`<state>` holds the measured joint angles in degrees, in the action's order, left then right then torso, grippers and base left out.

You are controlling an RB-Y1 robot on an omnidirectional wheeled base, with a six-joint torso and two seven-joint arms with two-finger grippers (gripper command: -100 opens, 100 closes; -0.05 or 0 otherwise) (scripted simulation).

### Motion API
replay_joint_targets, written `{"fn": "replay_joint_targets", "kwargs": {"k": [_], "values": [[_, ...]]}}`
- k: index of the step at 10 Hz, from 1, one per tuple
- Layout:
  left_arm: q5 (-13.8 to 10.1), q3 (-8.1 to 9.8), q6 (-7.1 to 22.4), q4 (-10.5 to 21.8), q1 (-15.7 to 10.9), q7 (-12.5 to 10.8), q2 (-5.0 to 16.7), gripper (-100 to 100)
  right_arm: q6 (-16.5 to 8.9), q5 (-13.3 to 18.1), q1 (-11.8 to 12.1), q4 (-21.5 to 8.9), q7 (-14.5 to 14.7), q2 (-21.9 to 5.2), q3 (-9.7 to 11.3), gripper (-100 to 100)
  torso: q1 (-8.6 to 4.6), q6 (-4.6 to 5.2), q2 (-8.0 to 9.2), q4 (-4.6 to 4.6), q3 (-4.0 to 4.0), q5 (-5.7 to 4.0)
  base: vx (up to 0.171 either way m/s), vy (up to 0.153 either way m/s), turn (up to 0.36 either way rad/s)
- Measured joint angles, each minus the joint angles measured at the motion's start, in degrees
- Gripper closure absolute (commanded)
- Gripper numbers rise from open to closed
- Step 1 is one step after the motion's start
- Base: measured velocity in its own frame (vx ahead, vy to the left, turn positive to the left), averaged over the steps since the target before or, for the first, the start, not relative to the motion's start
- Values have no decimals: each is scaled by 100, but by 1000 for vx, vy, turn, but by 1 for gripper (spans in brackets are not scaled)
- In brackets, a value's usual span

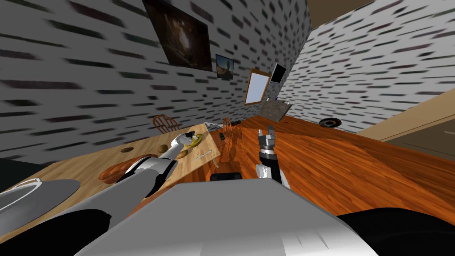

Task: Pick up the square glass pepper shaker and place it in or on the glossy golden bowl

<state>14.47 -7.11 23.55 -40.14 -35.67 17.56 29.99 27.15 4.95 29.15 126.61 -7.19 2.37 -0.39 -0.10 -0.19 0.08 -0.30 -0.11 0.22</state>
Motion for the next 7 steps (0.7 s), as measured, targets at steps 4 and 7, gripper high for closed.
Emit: {"fn": "replay_joint_targets", "kwargs": {"k": [4, 7], "values": [[-7, 260, 152, -71, -147, 454, -226, -100, 0, 0, -1, 0, 0, 0, 1, 0, -4, 2, 1, 0, 0, 0, -7, 26, 60], [-135, 513, 469, -453, -187, 919, -443, -100, 0, 0, 0, 0, 0, 0, 0, 0, 1, 1, 1, 0, 1, 0, -5, 30, 62]]}}
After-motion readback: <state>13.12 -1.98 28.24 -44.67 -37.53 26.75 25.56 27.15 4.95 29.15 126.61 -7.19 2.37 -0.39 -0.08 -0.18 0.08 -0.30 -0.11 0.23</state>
